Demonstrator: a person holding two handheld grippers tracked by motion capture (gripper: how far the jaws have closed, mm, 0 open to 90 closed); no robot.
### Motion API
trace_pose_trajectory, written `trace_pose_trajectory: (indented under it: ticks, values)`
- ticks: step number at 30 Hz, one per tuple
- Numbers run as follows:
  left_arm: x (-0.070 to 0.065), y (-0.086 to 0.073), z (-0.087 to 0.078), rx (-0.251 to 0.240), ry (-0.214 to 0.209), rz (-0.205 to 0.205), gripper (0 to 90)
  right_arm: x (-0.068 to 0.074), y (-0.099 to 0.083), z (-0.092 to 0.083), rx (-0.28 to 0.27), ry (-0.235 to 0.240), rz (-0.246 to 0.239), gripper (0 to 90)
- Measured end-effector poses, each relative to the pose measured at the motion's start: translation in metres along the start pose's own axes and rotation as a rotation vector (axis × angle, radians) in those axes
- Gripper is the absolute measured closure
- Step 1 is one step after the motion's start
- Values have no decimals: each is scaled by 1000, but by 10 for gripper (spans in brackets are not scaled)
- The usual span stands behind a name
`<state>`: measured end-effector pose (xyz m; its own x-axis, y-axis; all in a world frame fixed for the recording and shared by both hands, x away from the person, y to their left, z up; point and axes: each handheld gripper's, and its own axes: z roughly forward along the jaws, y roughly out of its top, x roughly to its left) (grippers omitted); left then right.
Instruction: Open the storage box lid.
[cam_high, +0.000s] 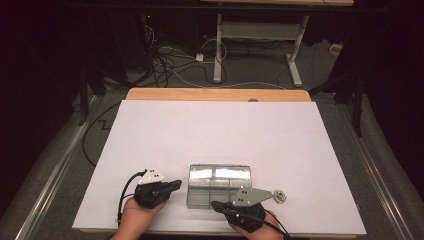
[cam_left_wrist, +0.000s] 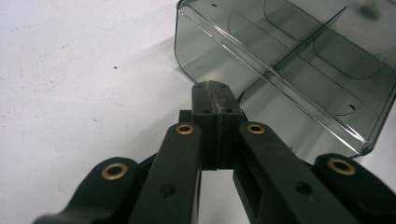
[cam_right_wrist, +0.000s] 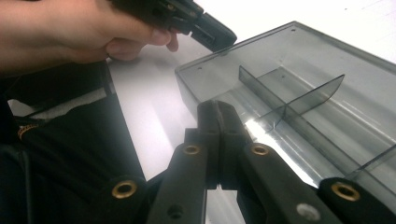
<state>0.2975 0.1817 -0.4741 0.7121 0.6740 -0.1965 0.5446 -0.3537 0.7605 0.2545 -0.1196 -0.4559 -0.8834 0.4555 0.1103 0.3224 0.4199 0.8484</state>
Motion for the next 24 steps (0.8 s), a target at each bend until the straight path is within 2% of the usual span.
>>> trace_pose_trajectory:
  ticks: [6,10,24]
  values:
    - [1,0,1,2,-4,-2,877,2,-7,4,33,11,0,900]
    - [1,1,2,-2,-22,-4,877,3,-9,5,48,9,7,900]
    - [0,3,-1,-19,-17,-2,877,3,-25,5,95,3,19,900]
